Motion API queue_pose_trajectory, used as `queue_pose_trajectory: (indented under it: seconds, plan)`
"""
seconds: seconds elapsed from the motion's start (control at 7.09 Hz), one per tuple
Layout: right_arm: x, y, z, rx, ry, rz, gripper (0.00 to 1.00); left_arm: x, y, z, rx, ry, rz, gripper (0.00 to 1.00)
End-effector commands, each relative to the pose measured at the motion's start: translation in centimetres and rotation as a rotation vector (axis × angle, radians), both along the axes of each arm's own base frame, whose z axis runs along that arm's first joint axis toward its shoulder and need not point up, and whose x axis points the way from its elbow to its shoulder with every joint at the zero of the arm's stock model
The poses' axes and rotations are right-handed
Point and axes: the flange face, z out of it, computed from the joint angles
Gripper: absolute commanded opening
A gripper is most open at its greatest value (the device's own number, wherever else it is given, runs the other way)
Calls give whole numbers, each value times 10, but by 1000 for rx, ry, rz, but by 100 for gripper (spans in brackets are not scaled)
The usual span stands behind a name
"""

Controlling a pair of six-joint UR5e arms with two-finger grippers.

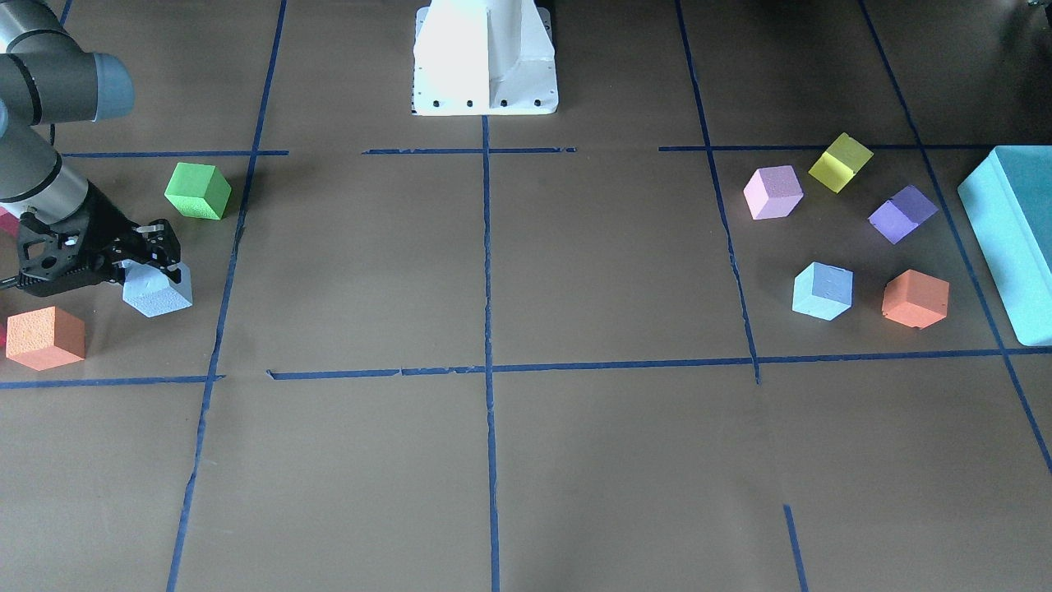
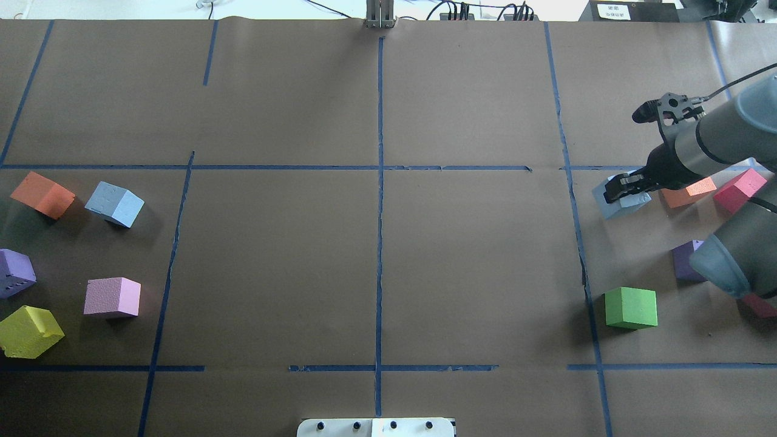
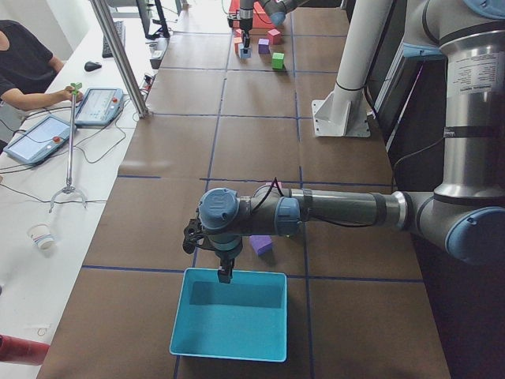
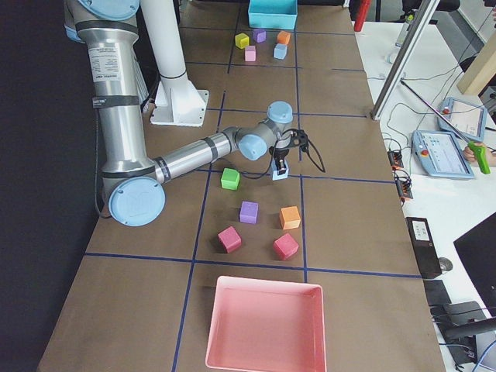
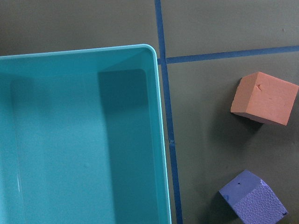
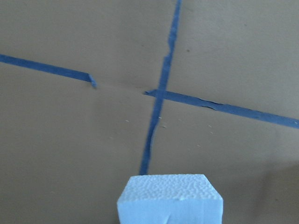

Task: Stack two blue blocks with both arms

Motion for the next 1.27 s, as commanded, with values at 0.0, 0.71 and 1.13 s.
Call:
queue_pose_trajectory:
  seconds: [0.0, 0.71, 1.13]
  plan:
    - [-83, -14, -134, -112, 34, 17, 3, 0, 0, -2, 2, 0, -2, 100]
    - [-336, -15, -241, -269, -25, 206, 4, 0, 0, -1, 0, 0, -2, 100]
    - [-347, -11, -251, -254, -22, 218, 8, 0, 0, -2, 2, 0, -2, 100]
